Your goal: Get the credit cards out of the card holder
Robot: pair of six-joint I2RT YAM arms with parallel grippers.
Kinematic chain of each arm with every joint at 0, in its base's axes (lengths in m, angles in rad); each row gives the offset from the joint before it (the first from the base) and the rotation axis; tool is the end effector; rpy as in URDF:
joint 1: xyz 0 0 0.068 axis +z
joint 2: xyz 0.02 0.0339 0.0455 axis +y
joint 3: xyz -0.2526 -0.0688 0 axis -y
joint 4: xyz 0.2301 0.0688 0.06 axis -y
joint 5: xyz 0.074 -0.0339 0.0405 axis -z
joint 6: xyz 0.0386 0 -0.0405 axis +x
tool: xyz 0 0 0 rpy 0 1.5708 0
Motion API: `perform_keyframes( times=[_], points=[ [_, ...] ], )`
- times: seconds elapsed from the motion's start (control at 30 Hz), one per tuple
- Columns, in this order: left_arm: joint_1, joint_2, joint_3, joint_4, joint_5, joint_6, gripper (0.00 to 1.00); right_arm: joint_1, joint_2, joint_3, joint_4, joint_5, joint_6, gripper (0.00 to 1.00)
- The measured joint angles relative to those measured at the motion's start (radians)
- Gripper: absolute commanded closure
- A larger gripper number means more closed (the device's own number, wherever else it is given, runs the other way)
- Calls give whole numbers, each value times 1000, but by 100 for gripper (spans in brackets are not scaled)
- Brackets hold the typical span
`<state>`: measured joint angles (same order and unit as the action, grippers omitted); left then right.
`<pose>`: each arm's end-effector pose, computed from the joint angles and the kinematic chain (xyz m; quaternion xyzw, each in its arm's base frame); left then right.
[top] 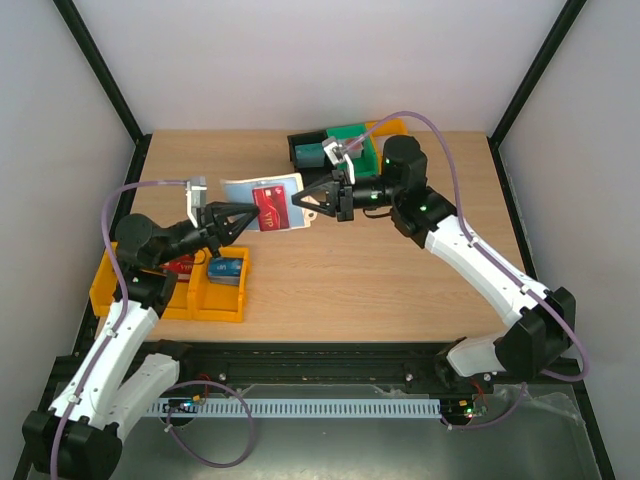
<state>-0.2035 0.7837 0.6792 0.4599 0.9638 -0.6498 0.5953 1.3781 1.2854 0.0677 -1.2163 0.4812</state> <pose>0.1564 -0.0646 0.3609 0.2591 0.5776 -0.5419 0.5527 0.2228 0.1946 0.3977 -0.4318 0.5638 0.6449 0.2823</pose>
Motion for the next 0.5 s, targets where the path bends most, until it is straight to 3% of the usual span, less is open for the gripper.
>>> perform_keyframes(
  times=[0.27, 0.5],
  points=[
    [-40, 20, 0, 37, -16, -2, 98, 0, 0, -20, 77, -20, 78, 98],
    [-11, 7, 0, -3, -53, 24, 98, -14, -4, -20, 68, -19, 52, 98]
  ],
)
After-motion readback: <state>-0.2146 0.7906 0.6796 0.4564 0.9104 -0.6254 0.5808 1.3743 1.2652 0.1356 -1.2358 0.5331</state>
